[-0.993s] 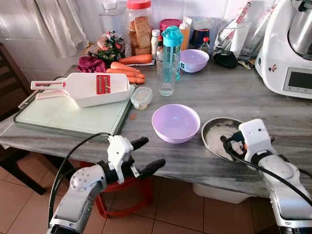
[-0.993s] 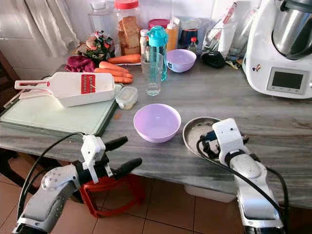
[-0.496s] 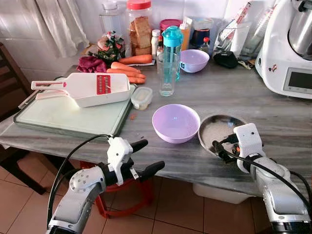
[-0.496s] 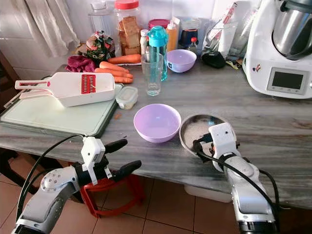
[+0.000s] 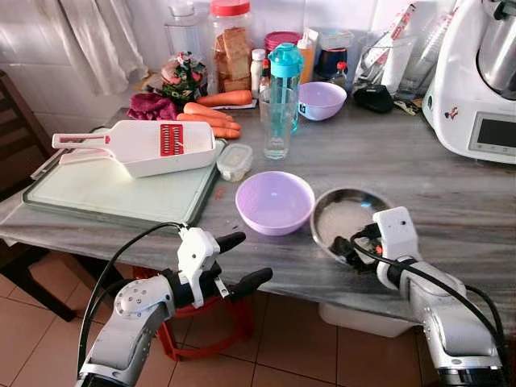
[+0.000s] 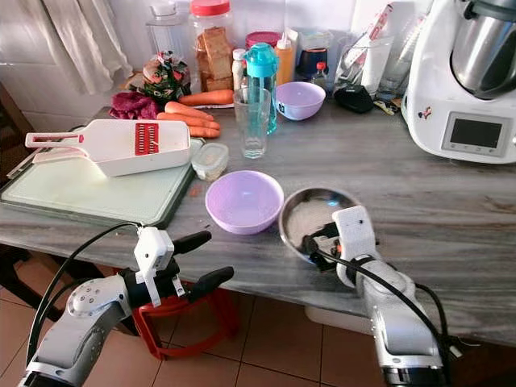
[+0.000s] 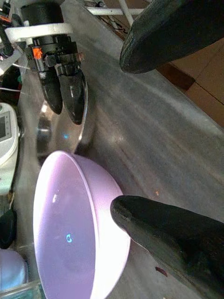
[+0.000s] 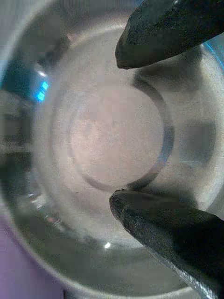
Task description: Setting the table
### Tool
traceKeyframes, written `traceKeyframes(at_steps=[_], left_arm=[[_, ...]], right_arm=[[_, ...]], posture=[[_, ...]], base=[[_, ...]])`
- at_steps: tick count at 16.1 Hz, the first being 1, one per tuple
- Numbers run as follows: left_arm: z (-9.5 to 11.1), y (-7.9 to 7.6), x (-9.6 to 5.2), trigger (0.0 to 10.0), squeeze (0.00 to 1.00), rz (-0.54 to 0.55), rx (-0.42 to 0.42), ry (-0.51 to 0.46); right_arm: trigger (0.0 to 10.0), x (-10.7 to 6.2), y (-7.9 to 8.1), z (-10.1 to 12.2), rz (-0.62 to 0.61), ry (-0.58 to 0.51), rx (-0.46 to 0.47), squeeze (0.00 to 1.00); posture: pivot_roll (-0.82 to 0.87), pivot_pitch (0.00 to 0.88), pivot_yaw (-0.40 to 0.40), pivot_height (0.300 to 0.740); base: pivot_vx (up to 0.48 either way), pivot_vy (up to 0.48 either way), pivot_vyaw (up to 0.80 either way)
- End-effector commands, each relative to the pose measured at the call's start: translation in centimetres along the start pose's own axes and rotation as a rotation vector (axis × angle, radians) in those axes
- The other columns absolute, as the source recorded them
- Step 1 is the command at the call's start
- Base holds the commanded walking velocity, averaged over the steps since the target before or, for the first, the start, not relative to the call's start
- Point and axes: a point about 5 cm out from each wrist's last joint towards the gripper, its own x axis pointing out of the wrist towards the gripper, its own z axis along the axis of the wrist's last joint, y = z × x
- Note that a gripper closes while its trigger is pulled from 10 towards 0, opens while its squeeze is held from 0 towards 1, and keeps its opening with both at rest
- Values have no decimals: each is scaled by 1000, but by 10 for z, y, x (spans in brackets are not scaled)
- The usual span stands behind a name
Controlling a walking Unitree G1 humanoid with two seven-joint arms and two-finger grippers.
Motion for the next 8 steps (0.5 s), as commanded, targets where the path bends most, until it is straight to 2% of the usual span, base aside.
traceKeyframes(at_steps=[1, 6, 8], left_arm=[[2, -1, 0, 10000, 0, -14, 25, 14], [3, -3, 3, 10000, 0, -17, 24, 11], [3, -4, 5, 10000, 0, -18, 20, 9]], right_arm=[[10000, -1, 5, 2, 18, 7, 8, 0], [10000, -8, 6, 5, 3, 27, 16, 0], [10000, -10, 11, 7, 29, 44, 35, 0]], posture=[[-44, 23, 43, 740], [-52, 23, 40, 740], [-55, 23, 38, 740]], base=[[0, 0, 0], [0, 0, 0], [0, 0, 0]])
